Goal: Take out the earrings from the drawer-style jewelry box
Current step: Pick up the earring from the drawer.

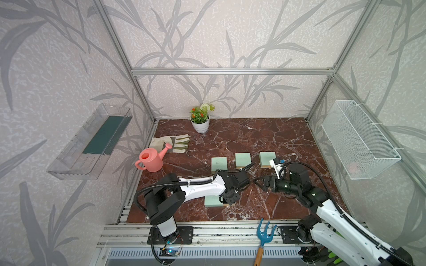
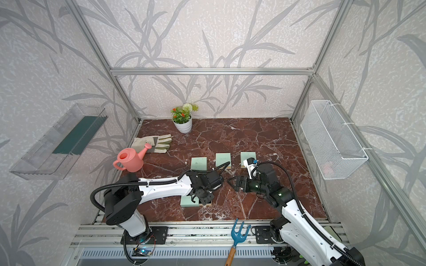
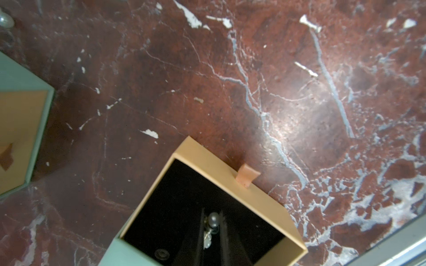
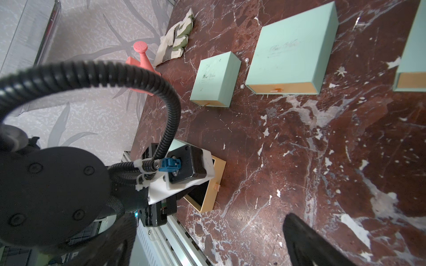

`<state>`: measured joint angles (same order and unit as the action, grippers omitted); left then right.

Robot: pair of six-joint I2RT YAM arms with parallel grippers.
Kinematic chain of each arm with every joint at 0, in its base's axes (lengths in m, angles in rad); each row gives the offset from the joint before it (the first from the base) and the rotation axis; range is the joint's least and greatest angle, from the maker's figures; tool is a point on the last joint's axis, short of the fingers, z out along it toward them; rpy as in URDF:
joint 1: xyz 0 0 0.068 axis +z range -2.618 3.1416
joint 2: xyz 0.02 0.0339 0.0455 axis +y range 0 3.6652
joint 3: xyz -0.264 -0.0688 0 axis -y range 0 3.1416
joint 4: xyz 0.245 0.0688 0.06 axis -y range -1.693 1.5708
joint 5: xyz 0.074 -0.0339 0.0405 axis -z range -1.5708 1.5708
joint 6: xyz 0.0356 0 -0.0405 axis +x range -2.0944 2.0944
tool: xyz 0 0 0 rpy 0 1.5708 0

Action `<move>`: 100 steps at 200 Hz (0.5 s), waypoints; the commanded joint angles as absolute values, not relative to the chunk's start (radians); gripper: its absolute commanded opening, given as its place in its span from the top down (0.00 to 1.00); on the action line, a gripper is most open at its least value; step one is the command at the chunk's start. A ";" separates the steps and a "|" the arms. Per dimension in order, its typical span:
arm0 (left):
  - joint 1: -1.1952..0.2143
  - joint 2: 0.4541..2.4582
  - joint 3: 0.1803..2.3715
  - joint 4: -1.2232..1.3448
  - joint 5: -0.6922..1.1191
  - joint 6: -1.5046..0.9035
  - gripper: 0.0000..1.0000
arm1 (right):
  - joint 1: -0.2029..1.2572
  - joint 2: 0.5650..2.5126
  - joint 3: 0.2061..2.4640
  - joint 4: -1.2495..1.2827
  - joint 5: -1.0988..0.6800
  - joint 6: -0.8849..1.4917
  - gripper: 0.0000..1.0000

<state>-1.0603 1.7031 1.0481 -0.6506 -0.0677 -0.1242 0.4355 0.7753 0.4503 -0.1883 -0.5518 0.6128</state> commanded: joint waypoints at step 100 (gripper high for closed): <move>-1.069 1.559 1.057 -0.710 -0.112 -0.229 0.87 | 0.427 0.776 0.440 -0.169 -0.568 0.623 0.01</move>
<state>-1.0660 1.6146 1.0481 -0.6769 -0.0822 -0.2028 0.4328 0.7753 0.4473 -0.1864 -0.5518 0.6186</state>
